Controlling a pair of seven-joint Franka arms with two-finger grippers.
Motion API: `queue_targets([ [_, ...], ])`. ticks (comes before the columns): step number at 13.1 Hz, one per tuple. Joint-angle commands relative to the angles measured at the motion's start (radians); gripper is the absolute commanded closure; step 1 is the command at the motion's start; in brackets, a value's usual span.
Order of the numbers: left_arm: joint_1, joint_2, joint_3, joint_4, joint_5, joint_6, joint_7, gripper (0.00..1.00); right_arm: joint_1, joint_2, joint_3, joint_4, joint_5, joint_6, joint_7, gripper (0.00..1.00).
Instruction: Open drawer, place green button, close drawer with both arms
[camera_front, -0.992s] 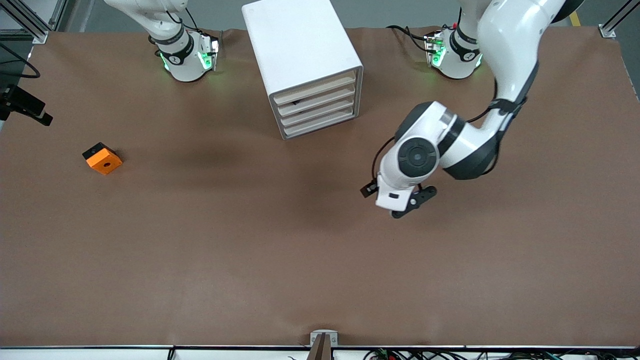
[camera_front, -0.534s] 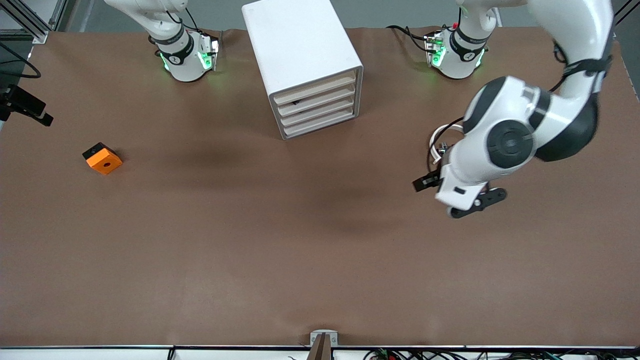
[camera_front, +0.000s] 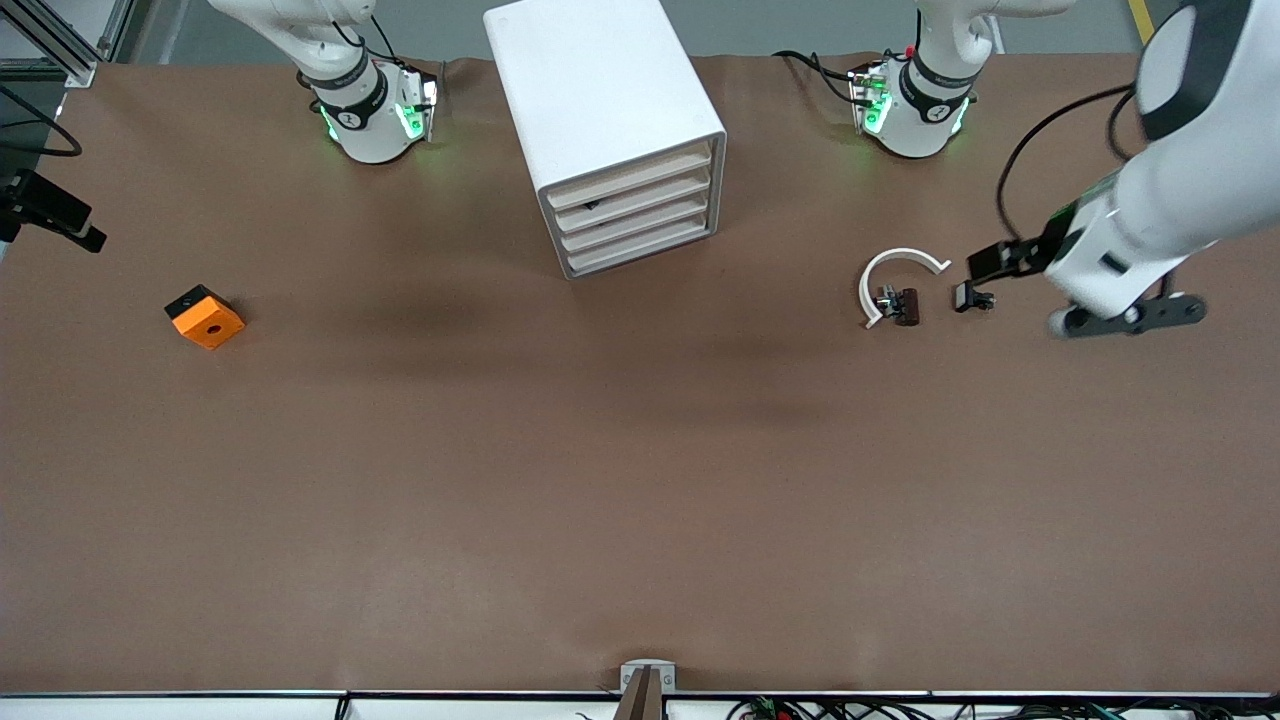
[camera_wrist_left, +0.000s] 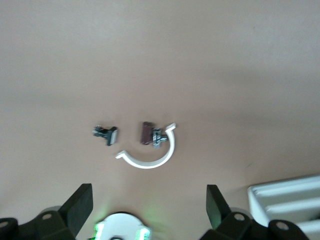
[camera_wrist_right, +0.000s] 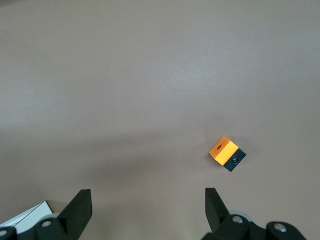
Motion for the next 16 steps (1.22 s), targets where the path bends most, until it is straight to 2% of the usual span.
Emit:
queue_targets([
  [1,-0.012,-0.129,0.081,-0.125,-0.005,0.026,0.156,0.0,-0.021,-0.02,0.016,-0.019,0.001,0.006,0.001,0.0],
  [3,0.044,-0.145,0.086,-0.123,-0.002,0.054,0.248,0.0,-0.021,-0.02,0.016,-0.019,0.001,0.006,0.001,0.0],
  [5,0.058,-0.136,0.084,-0.081,-0.002,0.105,0.253,0.0,-0.021,-0.02,0.016,-0.019,0.001,0.007,0.001,0.0],
  [9,0.085,-0.018,0.066,0.079,-0.001,0.106,0.251,0.0,-0.021,-0.02,0.016,-0.019,0.001,0.004,0.004,0.0],
  [10,0.086,0.022,0.04,0.125,0.004,0.105,0.248,0.0,-0.021,-0.02,0.016,-0.019,0.001,0.004,0.006,0.0],
  [12,0.089,0.037,-0.003,0.137,0.057,0.105,0.242,0.0,-0.021,-0.02,0.016,-0.019,0.001,0.004,0.007,0.0],
  [16,0.089,0.031,-0.002,0.14,0.042,0.105,0.245,0.0,-0.016,-0.02,0.017,-0.019,0.003,0.001,0.009,0.0],
])
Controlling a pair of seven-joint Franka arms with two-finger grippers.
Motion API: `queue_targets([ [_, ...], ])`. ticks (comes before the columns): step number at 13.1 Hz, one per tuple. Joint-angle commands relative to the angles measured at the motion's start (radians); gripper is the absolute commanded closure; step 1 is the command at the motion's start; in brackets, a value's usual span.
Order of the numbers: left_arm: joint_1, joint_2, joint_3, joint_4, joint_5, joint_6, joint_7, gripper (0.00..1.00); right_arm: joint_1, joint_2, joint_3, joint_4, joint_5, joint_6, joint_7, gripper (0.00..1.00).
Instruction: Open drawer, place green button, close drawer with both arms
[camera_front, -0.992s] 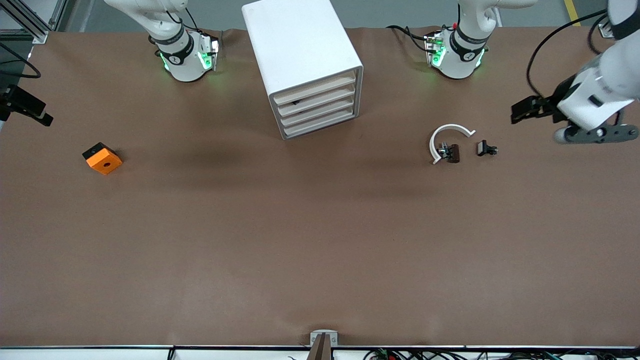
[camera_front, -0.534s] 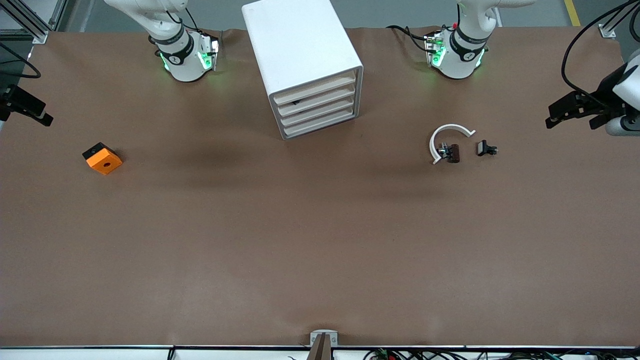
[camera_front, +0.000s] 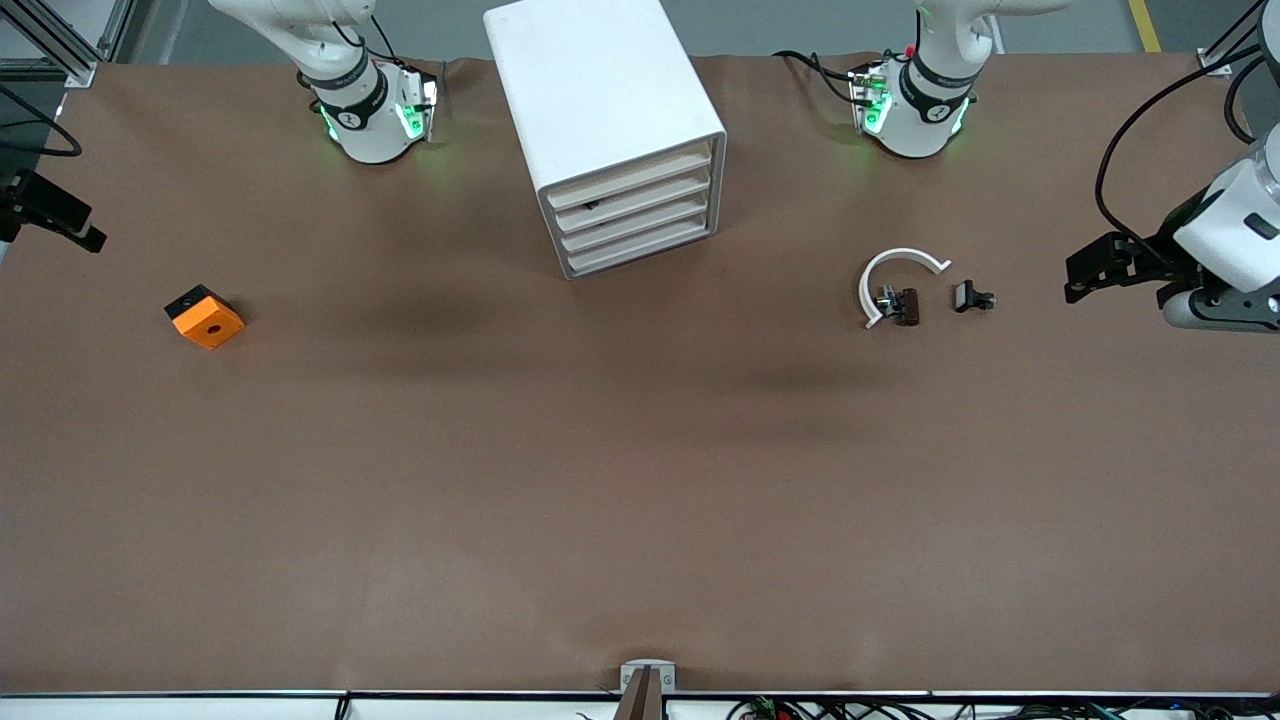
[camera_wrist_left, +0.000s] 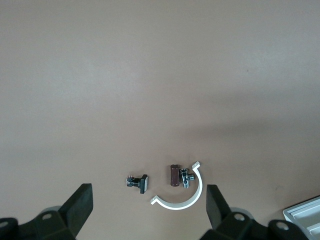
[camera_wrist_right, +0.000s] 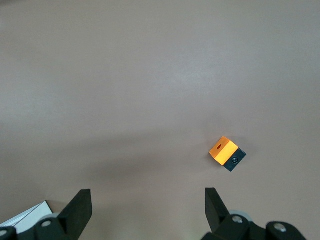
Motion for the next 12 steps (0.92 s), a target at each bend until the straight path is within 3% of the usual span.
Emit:
queue_targets([
  [1,0.017,-0.005,-0.006,0.025,0.005,-0.014,0.007,0.0,-0.013,-0.02,0.017,-0.018,0.003,0.001,0.01,0.0],
  [12,0.017,-0.005,-0.012,0.027,-0.003,-0.016,-0.006,0.0,0.022,-0.022,0.019,-0.015,0.005,0.006,0.015,0.0],
])
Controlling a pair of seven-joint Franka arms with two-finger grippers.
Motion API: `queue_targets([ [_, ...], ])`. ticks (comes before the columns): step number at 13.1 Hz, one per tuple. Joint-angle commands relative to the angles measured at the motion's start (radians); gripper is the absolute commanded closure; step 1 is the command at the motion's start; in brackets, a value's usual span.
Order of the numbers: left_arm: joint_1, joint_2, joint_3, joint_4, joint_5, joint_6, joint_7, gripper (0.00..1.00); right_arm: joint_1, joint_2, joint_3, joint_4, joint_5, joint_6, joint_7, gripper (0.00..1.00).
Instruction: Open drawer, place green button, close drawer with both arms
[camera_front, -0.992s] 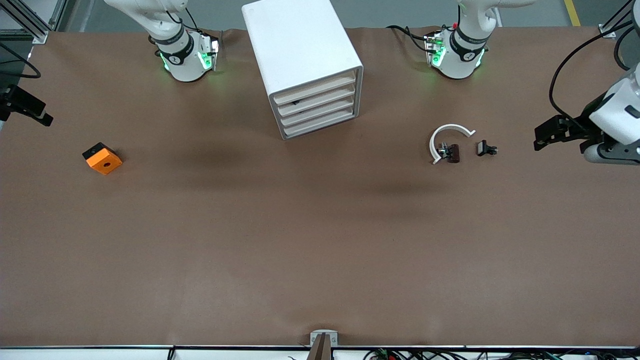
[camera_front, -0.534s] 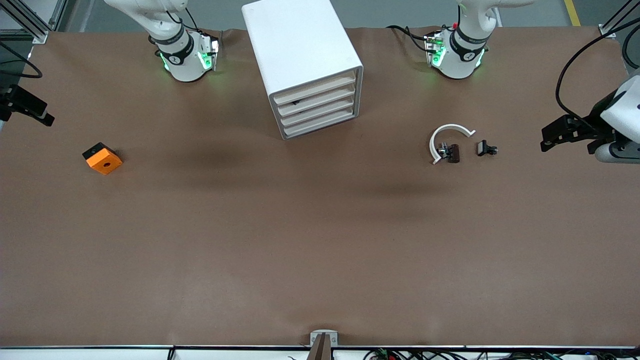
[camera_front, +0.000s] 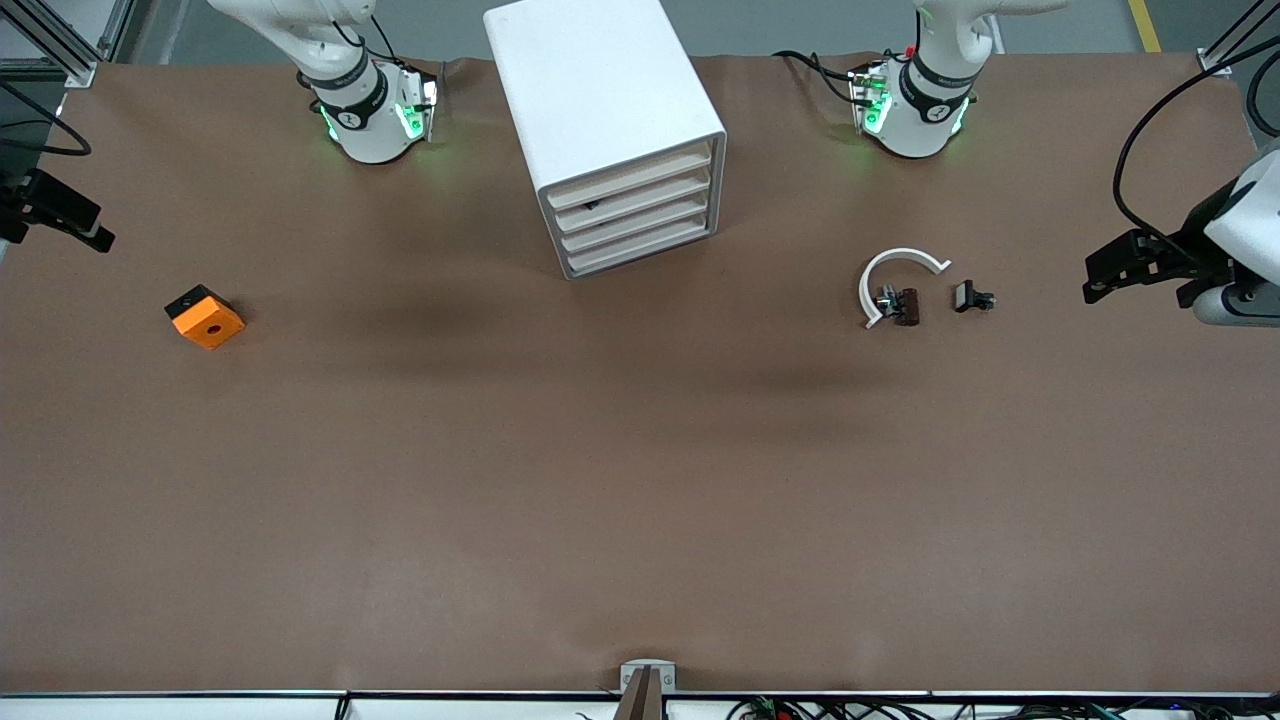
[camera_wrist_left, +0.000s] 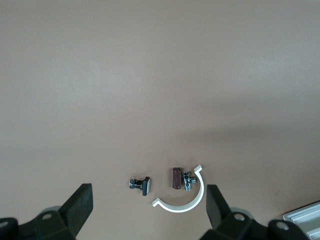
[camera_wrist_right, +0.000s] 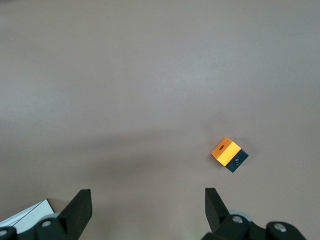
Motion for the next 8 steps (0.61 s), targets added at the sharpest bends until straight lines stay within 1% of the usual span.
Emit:
queue_targets([
  [1,-0.002,-0.003,-0.009,0.012,-0.005,-0.015,-0.004,0.0,0.026,-0.023,0.005,-0.015,0.004,0.004,0.015,0.0],
  [8,-0.001,-0.003,-0.009,0.012,-0.008,-0.015,-0.004,0.0,0.032,-0.022,0.004,-0.015,0.006,0.006,0.015,0.0],
])
